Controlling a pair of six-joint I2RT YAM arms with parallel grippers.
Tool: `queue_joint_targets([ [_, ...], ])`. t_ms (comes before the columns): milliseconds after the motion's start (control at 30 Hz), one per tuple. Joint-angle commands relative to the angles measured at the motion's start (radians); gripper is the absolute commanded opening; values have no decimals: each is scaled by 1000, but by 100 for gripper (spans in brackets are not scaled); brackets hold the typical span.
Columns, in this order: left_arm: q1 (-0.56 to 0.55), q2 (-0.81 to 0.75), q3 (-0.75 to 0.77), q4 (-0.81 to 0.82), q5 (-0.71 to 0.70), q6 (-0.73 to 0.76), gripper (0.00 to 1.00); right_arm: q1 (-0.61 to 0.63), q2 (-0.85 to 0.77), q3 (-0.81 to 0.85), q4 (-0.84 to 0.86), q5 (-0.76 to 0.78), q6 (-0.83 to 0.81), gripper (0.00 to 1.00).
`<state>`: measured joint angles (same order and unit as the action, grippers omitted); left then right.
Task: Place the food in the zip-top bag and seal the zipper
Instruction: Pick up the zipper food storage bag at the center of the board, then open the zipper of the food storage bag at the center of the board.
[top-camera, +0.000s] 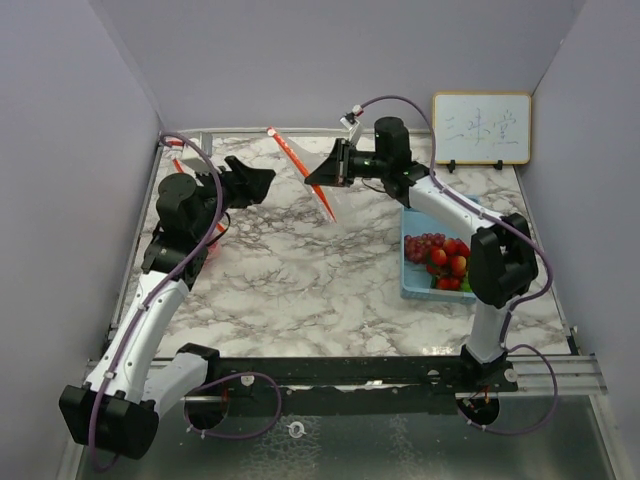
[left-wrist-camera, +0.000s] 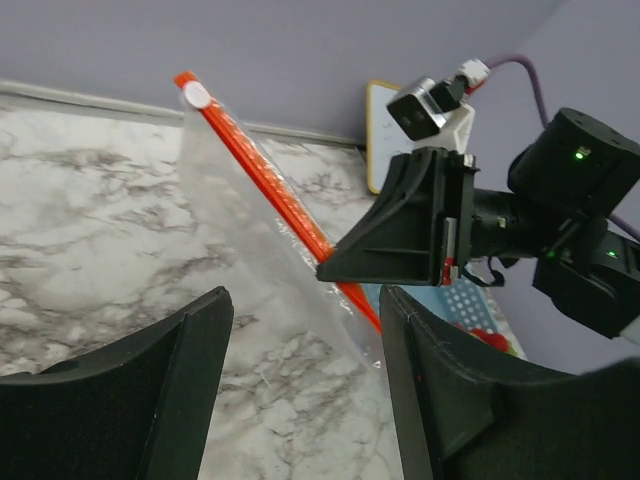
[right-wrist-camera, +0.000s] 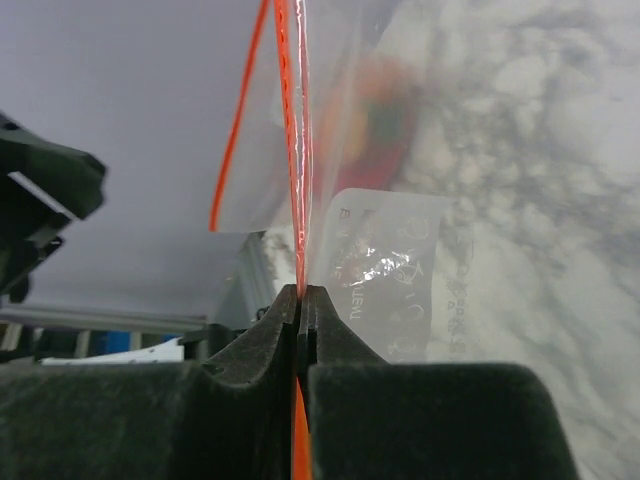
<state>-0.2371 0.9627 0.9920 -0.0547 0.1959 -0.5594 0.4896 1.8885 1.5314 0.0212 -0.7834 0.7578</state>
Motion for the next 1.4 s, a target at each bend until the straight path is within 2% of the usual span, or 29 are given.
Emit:
queue_joint_targets([
  [0,4,15,-87,304,200,-201,65,27,-48,-38,186,-174,169,2],
  [133,4,59,-122,463,243,-295,68,27,-82,-77,332,-222,282,2],
  [567,4,76,-128,466,242,-292,55,29,-116,-168,759,-298,626,2],
  [933,3,131,-137,576,289,-348,54,56,-128,-176,771,-327,639,2],
  [1000,2,140,-138,592,304,-352,47,59,-129,-177,773,-326,638,2],
  [1100,2,153,-139,612,323,-360,28,64,-127,-169,765,-333,633,2],
  [1167,2,161,-137,620,328,-367,7,66,-129,-170,764,-334,632,2],
  [1200,2,164,-135,619,326,-371,0,67,-128,-173,764,-335,633,2],
  [1367,2,169,-129,616,324,-381,0,66,-134,-190,742,-327,616,2],
])
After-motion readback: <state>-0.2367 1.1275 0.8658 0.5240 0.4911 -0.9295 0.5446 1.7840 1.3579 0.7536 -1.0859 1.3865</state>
